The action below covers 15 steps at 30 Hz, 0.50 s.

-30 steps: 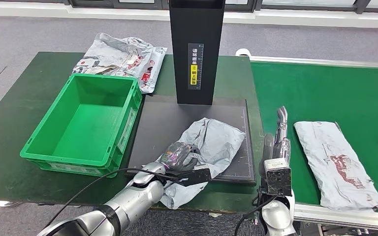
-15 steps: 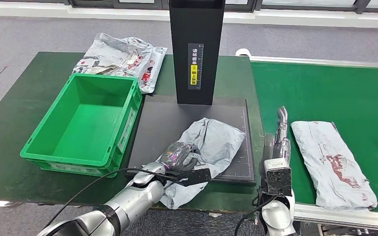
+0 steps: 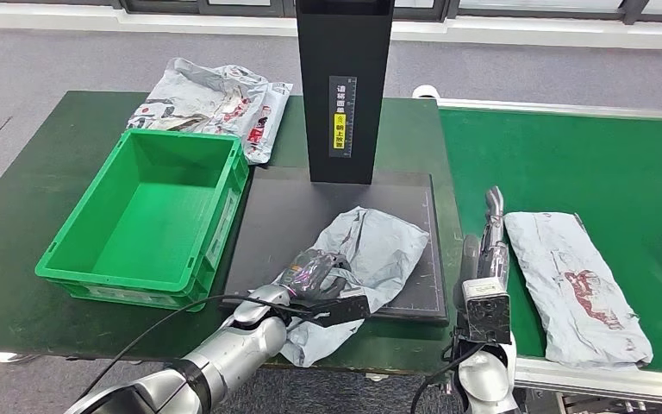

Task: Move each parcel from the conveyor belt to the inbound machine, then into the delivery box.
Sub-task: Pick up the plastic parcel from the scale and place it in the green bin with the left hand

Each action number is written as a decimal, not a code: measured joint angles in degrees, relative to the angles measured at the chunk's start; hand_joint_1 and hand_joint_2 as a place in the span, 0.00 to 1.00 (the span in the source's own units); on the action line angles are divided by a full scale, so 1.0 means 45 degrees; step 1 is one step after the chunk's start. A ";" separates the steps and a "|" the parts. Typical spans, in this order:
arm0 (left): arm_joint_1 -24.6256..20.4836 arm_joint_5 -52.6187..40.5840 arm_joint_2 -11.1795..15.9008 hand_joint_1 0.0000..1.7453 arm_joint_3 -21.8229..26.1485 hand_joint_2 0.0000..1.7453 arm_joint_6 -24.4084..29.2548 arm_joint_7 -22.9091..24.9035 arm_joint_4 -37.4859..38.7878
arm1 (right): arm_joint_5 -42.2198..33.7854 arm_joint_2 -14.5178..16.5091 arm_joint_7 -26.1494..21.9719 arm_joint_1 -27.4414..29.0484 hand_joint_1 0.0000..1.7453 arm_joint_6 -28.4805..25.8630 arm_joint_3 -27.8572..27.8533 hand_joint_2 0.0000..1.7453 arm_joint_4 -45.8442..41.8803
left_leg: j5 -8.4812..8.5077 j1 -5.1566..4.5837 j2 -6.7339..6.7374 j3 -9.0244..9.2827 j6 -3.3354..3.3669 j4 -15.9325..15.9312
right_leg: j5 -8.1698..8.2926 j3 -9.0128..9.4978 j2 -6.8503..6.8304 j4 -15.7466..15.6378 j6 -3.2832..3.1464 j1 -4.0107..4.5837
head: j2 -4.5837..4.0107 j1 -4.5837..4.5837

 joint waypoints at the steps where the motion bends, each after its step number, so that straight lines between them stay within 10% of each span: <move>1: 0.0083 -0.0268 0.0094 1.00 0.0044 1.00 0.0219 0.0236 -0.0148 | -0.0094 0.0000 0.0002 -0.0008 0.00 -0.0063 -0.0017 0.00 0.0002 | 0.0001 0.0000 0.0000 0.0004 -0.0001 -0.0002 | 0.0001 0.0006 0.0001 0.0003 -0.0001 0.0000 | 0.0000 0.0004; 7: 0.1302 -0.6230 0.1661 1.00 0.3987 1.00 0.5527 0.1704 -0.5984 | -0.1181 -0.0028 -0.0223 -0.0255 0.00 -0.0608 -0.0815 0.00 0.0457 | 0.0015 0.0007 0.0135 -0.0018 -0.0037 -0.0011 | 0.0042 -0.0087 0.0127 0.0026 -0.0045 0.0008 | 0.0000 0.0000; 15: 0.1879 -0.6924 0.2150 1.00 0.7880 1.00 0.5698 0.1522 -0.9180 | -0.1250 -0.0027 -0.0285 -0.0451 0.00 -0.0608 -0.1181 0.00 0.0814 | 0.0047 0.0034 0.0055 -0.0030 -0.0069 -0.0021 | 0.0033 -0.0078 0.0059 0.0032 -0.0062 0.0037 | 0.0000 0.0001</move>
